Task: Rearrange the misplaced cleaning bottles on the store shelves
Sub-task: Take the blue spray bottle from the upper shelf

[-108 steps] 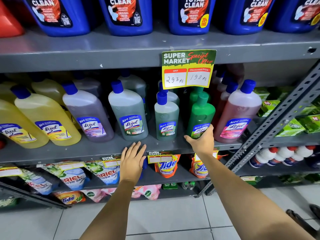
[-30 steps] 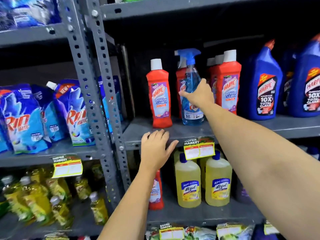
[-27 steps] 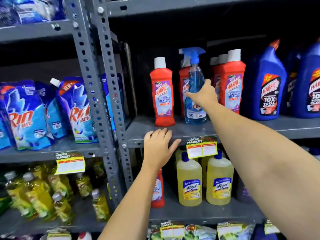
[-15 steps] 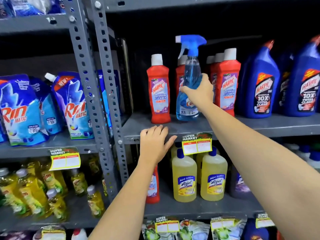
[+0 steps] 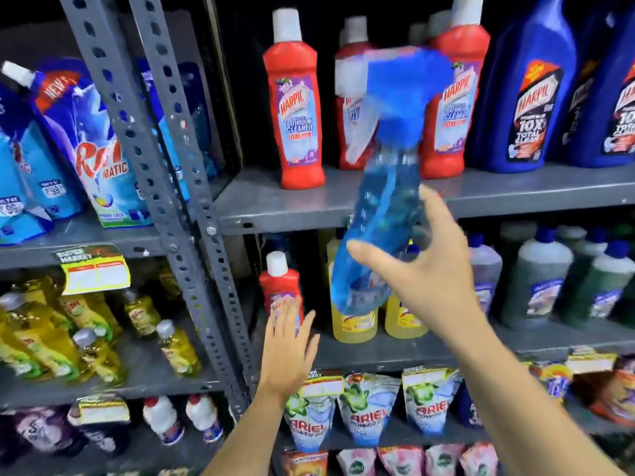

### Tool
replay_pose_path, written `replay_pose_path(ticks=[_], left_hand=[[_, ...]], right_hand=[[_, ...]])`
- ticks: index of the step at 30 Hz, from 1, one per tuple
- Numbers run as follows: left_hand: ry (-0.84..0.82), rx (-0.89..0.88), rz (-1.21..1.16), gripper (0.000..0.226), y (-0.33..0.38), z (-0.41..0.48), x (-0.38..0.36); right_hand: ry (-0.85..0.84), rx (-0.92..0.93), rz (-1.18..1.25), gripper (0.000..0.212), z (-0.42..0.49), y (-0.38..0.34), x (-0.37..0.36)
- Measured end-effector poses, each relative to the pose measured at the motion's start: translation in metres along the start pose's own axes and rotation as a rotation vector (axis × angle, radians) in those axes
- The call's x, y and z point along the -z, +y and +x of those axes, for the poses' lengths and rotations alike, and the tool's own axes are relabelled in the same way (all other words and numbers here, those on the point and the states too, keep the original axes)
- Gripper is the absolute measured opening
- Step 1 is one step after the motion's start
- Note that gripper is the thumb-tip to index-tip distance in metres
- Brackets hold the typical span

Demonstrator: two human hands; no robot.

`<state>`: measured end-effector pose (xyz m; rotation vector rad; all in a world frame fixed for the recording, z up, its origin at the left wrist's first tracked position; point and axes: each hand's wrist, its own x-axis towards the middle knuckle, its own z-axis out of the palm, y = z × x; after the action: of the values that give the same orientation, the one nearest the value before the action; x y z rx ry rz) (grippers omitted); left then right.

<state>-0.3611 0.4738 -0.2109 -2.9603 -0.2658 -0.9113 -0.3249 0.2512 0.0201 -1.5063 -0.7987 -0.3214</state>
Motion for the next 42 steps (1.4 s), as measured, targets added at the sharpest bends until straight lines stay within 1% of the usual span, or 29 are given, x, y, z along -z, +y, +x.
replay_pose_path(ticks=[1, 3, 5, 8, 10, 11, 14, 15, 16, 18, 19, 21, 23, 25, 28, 30, 31, 34, 36, 40, 42], left_hand=[[-0.074, -0.006, -0.049, 0.047, -0.001, -0.008, -0.012], [-0.220, 0.022, -0.133, 0.049, -0.002, -0.017, -0.032], [-0.359, 0.057, -0.165, 0.057, 0.002, -0.017, -0.045], [-0.517, 0.069, -0.049, 0.065, 0.011, -0.010, -0.059], [-0.577, 0.085, -0.021, 0.066, 0.014, -0.007, -0.067], [-0.586, 0.087, -0.014, 0.070, 0.016, -0.007, -0.070], [-0.615, 0.111, -0.030, 0.102, 0.015, -0.012, -0.080], [-0.624, 0.130, -0.027, 0.104, 0.014, -0.013, -0.083], [-0.637, 0.152, -0.024, 0.096, 0.015, -0.012, -0.086], [-0.675, 0.191, -0.015, 0.070, 0.017, -0.011, -0.090], [-0.686, 0.202, -0.013, 0.064, 0.018, -0.010, -0.091], [-0.687, 0.218, -0.013, 0.060, 0.020, -0.010, -0.092], [-0.661, 0.234, -0.010, 0.059, 0.022, -0.011, -0.093], [-0.646, 0.247, -0.018, 0.059, 0.022, -0.013, -0.095], [-0.633, 0.253, -0.009, 0.059, 0.022, -0.015, -0.097], [-0.628, 0.251, -0.008, 0.060, 0.022, -0.015, -0.097], [-0.626, 0.251, -0.009, 0.060, 0.021, -0.015, -0.097], [-0.620, 0.253, -0.007, 0.060, 0.022, -0.015, -0.096], [-0.614, 0.253, -0.007, 0.060, 0.022, -0.016, -0.096], [-0.597, 0.245, -0.005, 0.062, 0.021, -0.017, -0.097], [-0.600, 0.228, 0.010, 0.075, 0.023, -0.016, -0.094]], right_hand=[[-0.025, -0.045, -0.001, 0.067, -0.013, 0.014, -0.001], [-0.051, -0.143, -0.016, 0.063, -0.037, 0.045, -0.005], [-0.022, -0.225, -0.081, 0.060, -0.057, 0.081, -0.011], [0.056, -0.360, -0.138, 0.068, -0.077, 0.133, -0.018], [0.123, -0.430, -0.156, 0.071, -0.084, 0.160, -0.019], [0.154, -0.447, -0.160, 0.068, -0.085, 0.169, -0.019], [0.200, -0.476, -0.181, 0.063, -0.081, 0.189, -0.019], [0.196, -0.487, -0.197, 0.063, -0.080, 0.196, -0.019], [0.185, -0.498, -0.218, 0.064, -0.079, 0.203, -0.020], [0.153, -0.521, -0.246, 0.070, -0.078, 0.215, -0.021], [0.141, -0.530, -0.254, 0.072, -0.078, 0.221, -0.023], [0.137, -0.542, -0.266, 0.076, -0.077, 0.228, -0.025], [0.122, -0.544, -0.285, 0.077, -0.074, 0.234, -0.025], [0.071, -0.536, -0.332, 0.080, -0.069, 0.237, -0.025], [-0.026, -0.530, -0.396, 0.092, -0.064, 0.242, -0.021], [-0.081, -0.570, -0.412, 0.098, -0.066, 0.246, -0.017], [-0.098, -0.600, -0.413, 0.096, -0.068, 0.249, -0.016], [-0.127, -0.663, -0.380, 0.071, -0.075, 0.257, -0.013], [-0.122, -0.663, -0.339, 0.065, -0.076, 0.261, -0.013], [-0.147, -0.646, -0.305, 0.068, -0.076, 0.271, -0.013], [-0.143, -0.646, -0.282, 0.080, -0.081, 0.274, -0.011]])
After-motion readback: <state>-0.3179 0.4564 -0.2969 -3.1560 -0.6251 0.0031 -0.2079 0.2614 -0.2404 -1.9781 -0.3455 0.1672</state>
